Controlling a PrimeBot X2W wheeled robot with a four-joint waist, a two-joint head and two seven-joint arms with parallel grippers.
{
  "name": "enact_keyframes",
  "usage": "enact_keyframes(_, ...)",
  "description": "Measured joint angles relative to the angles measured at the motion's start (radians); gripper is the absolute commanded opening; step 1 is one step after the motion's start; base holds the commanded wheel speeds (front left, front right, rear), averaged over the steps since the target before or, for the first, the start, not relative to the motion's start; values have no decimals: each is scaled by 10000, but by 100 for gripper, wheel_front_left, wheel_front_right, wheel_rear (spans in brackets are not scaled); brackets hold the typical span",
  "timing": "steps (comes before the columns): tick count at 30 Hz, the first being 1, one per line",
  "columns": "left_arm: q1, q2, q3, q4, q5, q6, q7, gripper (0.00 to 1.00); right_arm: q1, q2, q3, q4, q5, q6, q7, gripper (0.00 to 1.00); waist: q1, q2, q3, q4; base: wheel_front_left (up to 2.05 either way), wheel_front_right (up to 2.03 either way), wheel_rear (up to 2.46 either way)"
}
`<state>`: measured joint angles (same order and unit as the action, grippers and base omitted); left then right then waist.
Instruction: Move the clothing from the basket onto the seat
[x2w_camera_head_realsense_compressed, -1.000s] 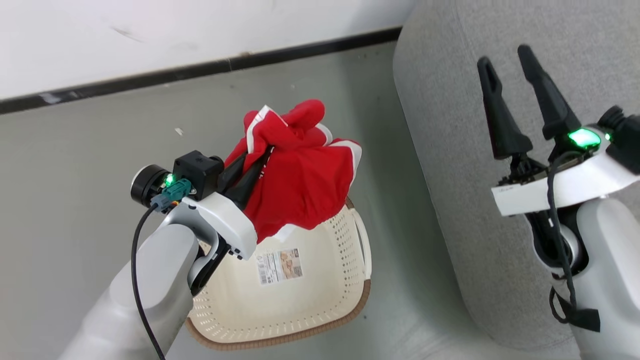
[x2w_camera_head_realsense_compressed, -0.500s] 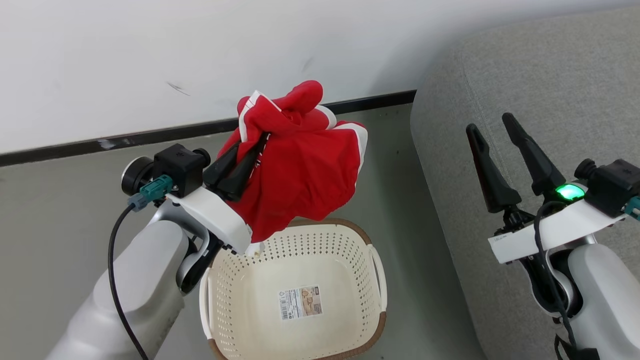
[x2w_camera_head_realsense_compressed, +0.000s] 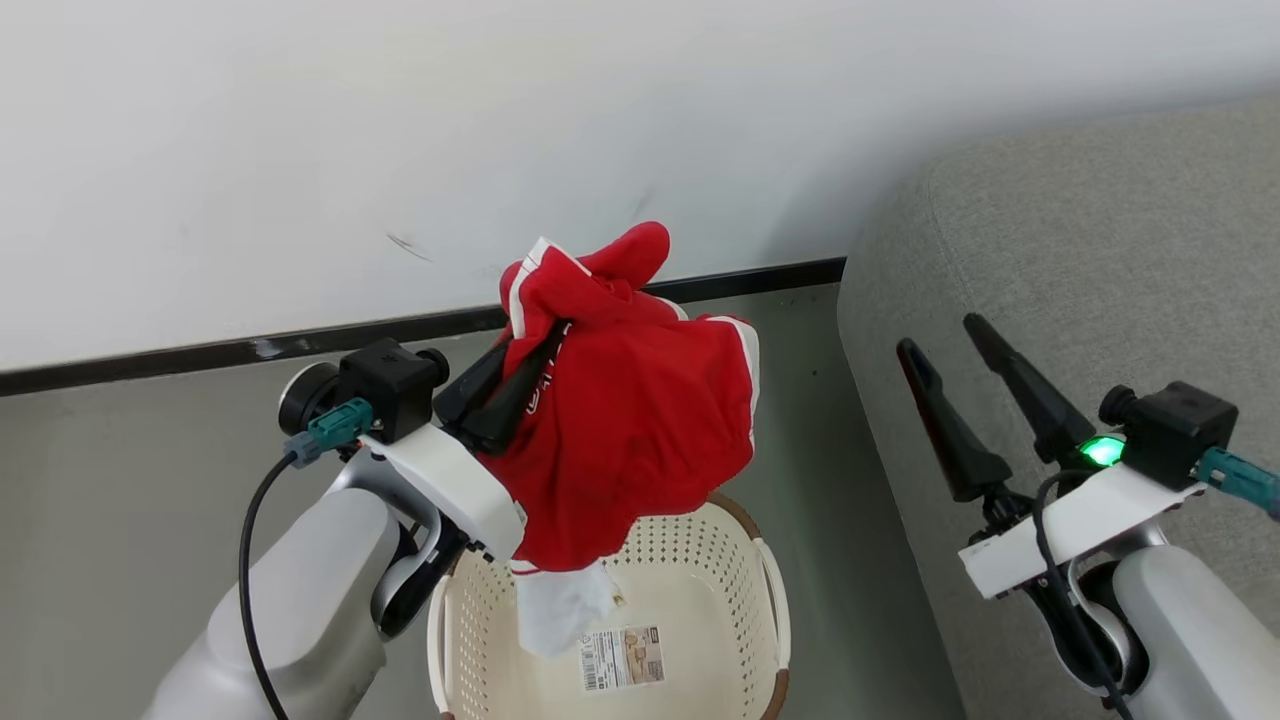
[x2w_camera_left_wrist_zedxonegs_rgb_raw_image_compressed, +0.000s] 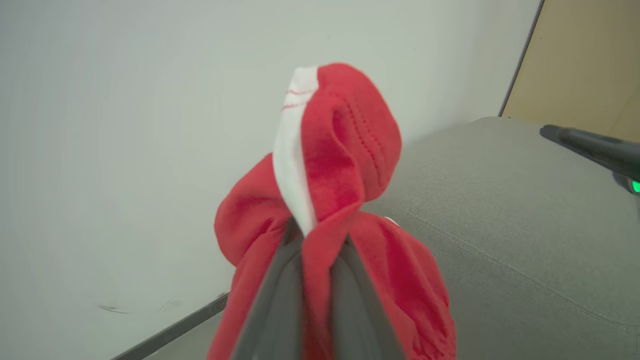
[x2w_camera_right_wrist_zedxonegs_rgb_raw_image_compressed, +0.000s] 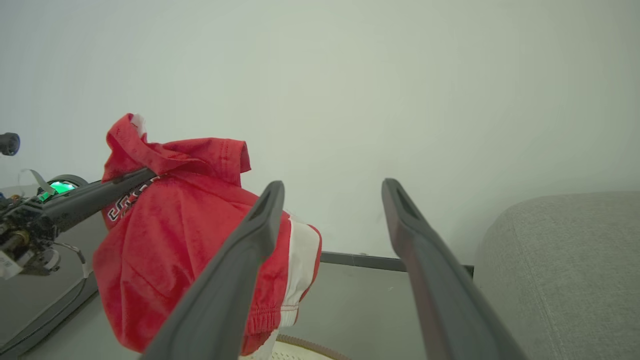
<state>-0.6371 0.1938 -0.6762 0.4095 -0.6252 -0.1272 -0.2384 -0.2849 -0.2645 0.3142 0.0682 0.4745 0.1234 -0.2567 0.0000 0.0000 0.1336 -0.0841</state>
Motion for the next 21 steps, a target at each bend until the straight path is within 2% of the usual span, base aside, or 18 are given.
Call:
enact_keyframes(14,187,-10,-721,-685,0,0,372,0,78,-681,1486,428,12,0,2,100,0,0,-411,333,0,0,0)
enact_keyframes(21,192,-50,-1106,-1014,2,0,525,0,-702,-966,2504,702,201,0,2,100,0,0,-390,525,0,0,0)
